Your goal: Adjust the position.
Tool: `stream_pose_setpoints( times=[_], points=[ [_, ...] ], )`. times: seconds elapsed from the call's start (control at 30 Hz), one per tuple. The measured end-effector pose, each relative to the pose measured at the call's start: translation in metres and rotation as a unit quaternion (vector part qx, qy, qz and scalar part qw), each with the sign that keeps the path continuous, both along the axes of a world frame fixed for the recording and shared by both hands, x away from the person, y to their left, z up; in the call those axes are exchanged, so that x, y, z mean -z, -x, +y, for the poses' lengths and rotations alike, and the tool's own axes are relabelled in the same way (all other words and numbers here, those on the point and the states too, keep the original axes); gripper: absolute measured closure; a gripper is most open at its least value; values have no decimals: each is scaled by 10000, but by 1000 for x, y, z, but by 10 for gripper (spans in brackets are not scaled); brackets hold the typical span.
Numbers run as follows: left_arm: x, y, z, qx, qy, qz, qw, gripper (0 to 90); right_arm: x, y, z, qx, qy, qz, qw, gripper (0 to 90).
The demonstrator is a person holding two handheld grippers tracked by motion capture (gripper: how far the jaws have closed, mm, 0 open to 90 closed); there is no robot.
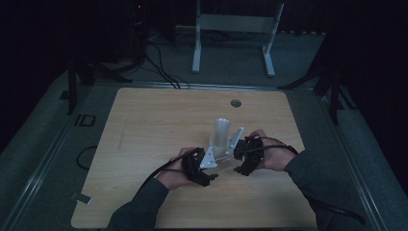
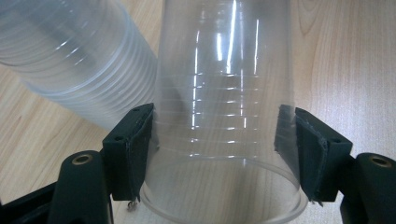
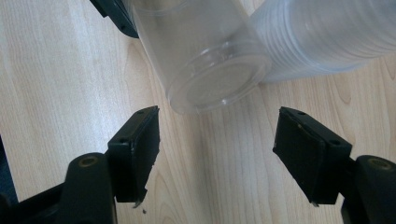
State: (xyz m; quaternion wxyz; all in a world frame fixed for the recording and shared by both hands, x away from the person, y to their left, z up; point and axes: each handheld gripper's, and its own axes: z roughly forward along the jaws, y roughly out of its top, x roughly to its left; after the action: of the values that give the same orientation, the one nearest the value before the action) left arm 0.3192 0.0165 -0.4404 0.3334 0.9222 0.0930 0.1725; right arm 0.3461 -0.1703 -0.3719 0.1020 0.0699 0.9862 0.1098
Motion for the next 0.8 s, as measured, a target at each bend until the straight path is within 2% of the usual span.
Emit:
stream_pose_setpoints(
  times=[0.57,0.8],
  points=[
    [3,3,-6,183,-248,-8,9995,300,6,4,13,-286,344,105,9989,306],
    [4,4,-7,264,-281,10,9993,301,9,4,17,-398,371,138,9984,306]
  ],
)
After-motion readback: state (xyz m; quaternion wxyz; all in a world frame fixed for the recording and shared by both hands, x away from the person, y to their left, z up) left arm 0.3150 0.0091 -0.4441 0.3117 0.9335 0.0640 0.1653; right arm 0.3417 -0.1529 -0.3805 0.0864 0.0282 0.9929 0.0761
